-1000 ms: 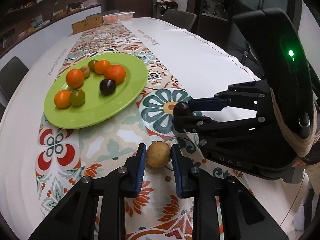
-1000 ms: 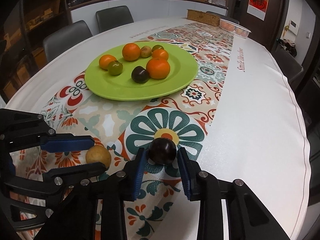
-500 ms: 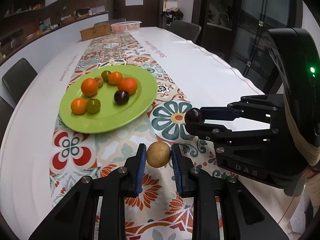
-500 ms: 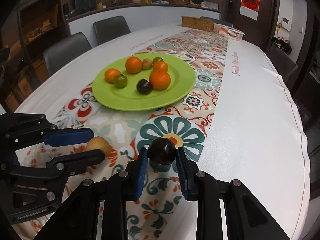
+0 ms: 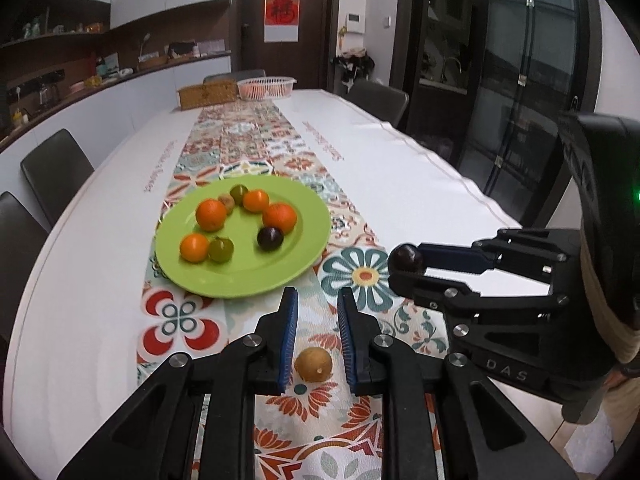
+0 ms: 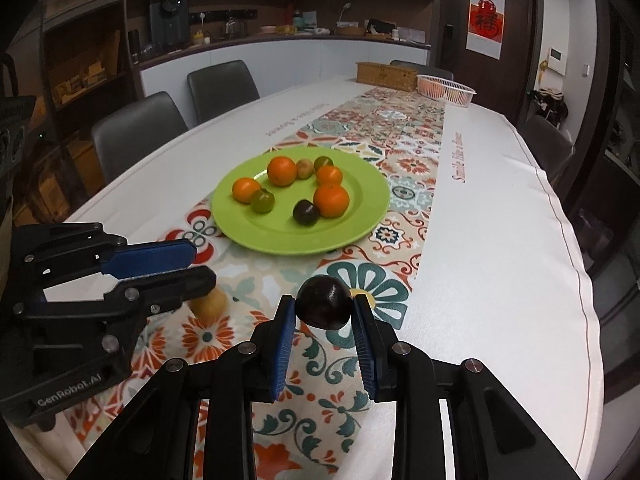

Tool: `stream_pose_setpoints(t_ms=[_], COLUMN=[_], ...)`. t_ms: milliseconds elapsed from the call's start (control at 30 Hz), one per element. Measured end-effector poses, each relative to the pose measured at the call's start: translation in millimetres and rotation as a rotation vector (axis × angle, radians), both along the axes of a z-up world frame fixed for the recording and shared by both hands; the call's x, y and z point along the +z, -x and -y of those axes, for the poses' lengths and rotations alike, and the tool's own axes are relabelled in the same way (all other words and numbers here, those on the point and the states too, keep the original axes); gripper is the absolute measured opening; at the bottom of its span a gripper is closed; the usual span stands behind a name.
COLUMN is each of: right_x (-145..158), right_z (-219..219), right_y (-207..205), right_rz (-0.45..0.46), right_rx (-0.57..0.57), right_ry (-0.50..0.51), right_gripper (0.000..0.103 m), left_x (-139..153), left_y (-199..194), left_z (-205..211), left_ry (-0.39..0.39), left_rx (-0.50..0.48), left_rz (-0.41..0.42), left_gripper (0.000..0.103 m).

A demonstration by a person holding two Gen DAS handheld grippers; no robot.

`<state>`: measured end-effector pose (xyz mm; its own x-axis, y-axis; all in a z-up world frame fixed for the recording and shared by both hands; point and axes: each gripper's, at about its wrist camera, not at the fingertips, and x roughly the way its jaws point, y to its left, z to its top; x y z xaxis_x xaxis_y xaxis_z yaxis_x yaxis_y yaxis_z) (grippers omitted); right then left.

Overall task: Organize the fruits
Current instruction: 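Grasp and lift the tan fruit with the left tool while the right tool holds the plum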

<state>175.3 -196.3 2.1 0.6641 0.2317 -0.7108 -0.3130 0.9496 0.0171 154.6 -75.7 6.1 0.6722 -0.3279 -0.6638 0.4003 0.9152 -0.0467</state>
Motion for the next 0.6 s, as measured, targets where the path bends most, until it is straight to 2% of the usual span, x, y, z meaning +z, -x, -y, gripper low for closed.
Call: stream_pose_setpoints(t_ms=[133,333,600], right_x=[5,1,-15], right_z=[-3,-6,-24], right_y=[-2,-5,2], right_rz=[0.009,-0.013,-0.05], right_rx=[-0.007,-0.032,-0.035], right_ry=[-0.014,-0.032,-0.049], right_gripper=[0.03,0.03,0.03], left_x=[1,-5,-22], left_y=[-5,-9,-3], left_z=[-8,-32,-51], left_ry=[0.022,0.039,0.063], left_rx=[-0.009,0.043,0.051], left_rz=[-0.013,-0.029,-0.063], left_gripper=[0.018,0.02,0.045])
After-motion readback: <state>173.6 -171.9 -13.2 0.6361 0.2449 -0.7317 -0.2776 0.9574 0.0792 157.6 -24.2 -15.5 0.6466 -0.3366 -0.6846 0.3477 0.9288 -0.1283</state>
